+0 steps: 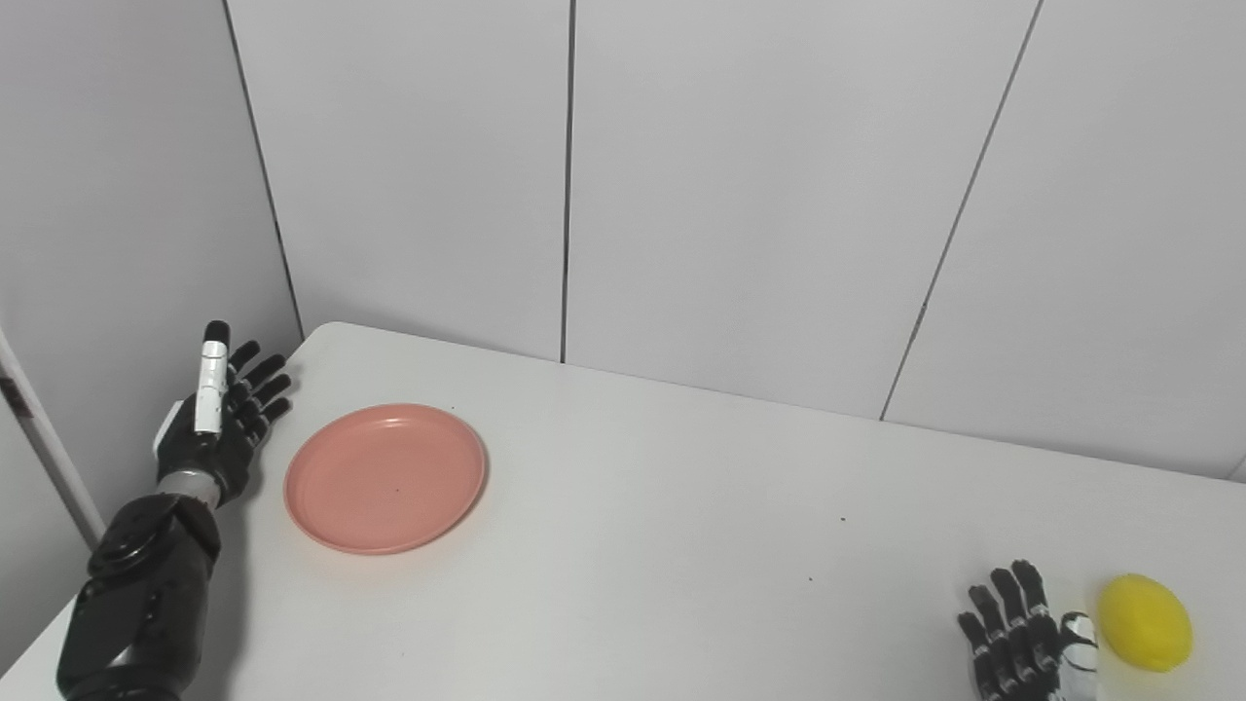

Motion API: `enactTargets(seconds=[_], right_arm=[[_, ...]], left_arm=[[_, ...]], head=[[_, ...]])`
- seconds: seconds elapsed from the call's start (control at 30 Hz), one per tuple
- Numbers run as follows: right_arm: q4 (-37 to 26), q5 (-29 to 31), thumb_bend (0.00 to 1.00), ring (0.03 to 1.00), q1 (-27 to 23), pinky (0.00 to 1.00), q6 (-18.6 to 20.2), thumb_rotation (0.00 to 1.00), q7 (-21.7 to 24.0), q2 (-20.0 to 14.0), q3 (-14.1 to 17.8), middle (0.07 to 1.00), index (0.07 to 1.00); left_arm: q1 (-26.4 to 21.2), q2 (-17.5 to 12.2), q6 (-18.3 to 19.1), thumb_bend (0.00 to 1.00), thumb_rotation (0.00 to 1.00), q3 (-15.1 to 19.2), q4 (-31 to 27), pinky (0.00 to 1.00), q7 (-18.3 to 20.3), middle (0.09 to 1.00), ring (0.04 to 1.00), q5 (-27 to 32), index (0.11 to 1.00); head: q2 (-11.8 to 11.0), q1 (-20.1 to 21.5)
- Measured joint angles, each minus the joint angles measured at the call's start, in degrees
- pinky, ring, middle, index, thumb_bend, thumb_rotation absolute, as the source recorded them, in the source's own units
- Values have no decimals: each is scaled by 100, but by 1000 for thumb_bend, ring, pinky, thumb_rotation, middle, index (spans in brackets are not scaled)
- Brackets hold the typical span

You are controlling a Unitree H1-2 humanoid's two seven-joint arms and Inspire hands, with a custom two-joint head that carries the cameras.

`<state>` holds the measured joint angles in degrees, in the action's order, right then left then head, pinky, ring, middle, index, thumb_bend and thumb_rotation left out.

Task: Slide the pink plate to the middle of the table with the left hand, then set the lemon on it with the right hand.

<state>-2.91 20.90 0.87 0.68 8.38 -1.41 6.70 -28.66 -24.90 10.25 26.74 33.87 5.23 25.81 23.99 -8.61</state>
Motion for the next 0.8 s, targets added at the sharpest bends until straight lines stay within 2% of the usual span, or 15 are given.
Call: enactTargets(seconds=[0.27, 0.37, 0.63, 0.8], right_arm=[[0, -4, 724, 985, 2, 1000, 0, 1000, -1, -2, -1, 996, 999], [0, -12, 718, 988, 1, 1000, 0, 1000, -2, -2, -7, 997, 1000], [-3, -30, 721, 986, 3, 1000, 0, 1000, -5, -1, -17, 1000, 1000], [-4, -29, 712, 984, 1, 1000, 0, 1000, -4, -1, -26, 996, 993]], left_arm=[[-82, 0, -88, 902, 881, 11, 252, 934, 53, 864, 881, 77, 854], [-99, 1, -100, 915, 883, 9, 288, 939, 77, 881, 898, 139, 885], [-11, 174, 294, 930, 895, 66, -120, 963, 62, 888, 908, 414, 921], [139, 288, 392, 909, 923, 46, -375, 975, 129, 894, 912, 518, 933]], head=[[26, 61], [35, 62], [88, 97], [114, 123]])
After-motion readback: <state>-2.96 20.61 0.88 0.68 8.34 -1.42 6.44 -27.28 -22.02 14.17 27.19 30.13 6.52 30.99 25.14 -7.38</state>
